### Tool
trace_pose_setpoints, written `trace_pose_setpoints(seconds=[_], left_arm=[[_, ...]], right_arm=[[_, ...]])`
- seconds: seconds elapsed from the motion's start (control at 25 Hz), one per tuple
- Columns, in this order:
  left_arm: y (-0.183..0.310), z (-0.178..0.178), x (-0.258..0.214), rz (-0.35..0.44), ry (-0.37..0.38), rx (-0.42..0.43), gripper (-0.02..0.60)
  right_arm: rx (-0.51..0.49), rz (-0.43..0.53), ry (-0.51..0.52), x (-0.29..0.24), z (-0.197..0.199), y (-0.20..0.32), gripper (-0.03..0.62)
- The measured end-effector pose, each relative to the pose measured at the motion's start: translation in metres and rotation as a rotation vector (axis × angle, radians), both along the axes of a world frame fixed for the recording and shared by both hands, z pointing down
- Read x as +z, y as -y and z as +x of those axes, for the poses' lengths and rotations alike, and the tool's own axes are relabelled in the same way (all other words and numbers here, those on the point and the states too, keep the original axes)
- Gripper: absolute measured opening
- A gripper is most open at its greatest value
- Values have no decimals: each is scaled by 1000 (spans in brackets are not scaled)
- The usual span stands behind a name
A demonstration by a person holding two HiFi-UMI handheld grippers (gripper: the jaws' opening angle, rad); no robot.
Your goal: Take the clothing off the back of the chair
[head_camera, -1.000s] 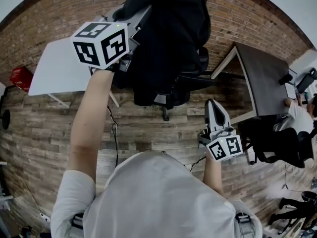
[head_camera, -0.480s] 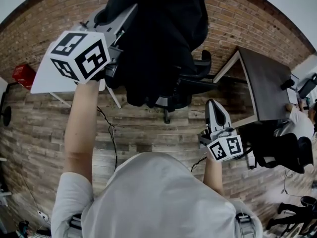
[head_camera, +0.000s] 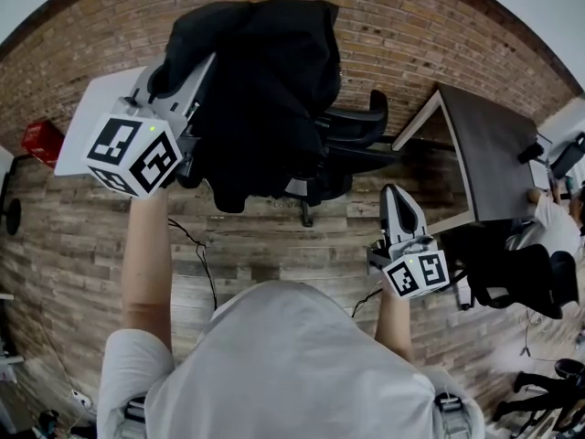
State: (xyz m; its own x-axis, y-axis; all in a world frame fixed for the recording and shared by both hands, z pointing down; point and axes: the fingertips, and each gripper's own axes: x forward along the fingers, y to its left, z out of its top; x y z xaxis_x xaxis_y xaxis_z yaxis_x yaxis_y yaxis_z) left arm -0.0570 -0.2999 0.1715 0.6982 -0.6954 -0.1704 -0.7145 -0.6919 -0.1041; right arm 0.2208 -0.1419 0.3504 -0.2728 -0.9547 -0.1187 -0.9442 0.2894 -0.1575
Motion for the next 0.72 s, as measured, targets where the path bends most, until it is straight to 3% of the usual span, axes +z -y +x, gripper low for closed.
trace_pose_setpoints(seconds=[0.72], left_arm=[[-21, -101, 89, -45, 6, -289, 87]], right_arm=[[-17, -3, -4, 3, -3, 16, 18]])
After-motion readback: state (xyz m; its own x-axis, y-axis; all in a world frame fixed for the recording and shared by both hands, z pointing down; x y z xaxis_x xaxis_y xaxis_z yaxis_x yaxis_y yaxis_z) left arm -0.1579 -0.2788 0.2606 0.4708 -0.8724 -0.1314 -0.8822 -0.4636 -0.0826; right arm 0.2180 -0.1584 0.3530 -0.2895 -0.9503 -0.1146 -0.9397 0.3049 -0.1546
